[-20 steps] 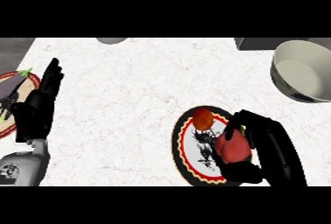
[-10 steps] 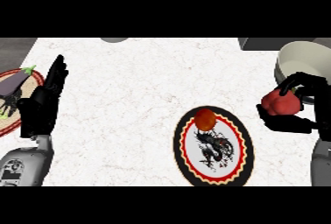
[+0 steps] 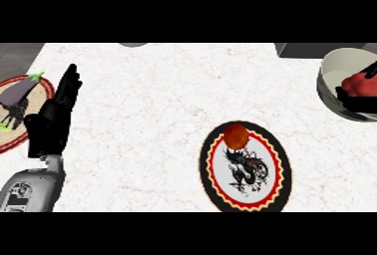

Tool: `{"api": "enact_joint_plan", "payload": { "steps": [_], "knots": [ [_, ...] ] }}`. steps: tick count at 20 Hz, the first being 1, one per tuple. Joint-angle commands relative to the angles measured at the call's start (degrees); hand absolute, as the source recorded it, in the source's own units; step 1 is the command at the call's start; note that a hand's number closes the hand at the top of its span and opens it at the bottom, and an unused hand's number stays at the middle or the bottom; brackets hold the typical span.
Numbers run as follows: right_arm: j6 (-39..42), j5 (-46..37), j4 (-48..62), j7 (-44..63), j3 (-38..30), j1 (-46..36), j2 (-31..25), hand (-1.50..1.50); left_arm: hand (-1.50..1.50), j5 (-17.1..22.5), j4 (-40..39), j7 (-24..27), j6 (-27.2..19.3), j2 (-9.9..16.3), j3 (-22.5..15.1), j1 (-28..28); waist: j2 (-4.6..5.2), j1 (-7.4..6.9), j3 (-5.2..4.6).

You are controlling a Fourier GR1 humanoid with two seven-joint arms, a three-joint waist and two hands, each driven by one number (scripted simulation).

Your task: Pick the bell pepper from the plate and place it in the bowl

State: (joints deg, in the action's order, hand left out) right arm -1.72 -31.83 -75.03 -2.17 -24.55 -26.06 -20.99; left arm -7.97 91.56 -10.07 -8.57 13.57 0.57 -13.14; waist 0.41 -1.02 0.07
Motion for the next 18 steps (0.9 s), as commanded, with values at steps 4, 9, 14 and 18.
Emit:
{"api": "enact_joint_plan", "payload": {
  "steps": [4, 9, 14, 18],
  "knots": [
    [-10.48, -7.72, 23.58, -11.05, -3.07, -7.56, -10.46, 1.50, 0.00, -0.60, 1.96, -0.92, 0.44, -0.02, -0.57, -0.63, 0.46, -1.48, 0.08],
    [-20.41, -10.99, 39.84, -17.25, -4.03, -12.36, -12.06, 1.50, 0.00, 1.47, 0.46, 0.02, 2.37, 0.11, 0.31, -0.55, 0.93, -2.40, 0.16],
    [-19.61, -7.97, 50.15, -17.24, -7.58, -16.79, -13.05, 1.50, 0.00, -1.17, 0.53, -0.29, 0.60, -1.88, -2.26, -1.83, 1.58, -3.70, 0.35],
    [-12.14, -5.70, 55.63, -21.71, -8.78, -17.29, -15.22, -1.50, 0.00, 0.43, -1.15, 0.27, 1.37, -0.97, -0.03, -3.55, 1.73, -3.10, 0.36]
  ]
}}
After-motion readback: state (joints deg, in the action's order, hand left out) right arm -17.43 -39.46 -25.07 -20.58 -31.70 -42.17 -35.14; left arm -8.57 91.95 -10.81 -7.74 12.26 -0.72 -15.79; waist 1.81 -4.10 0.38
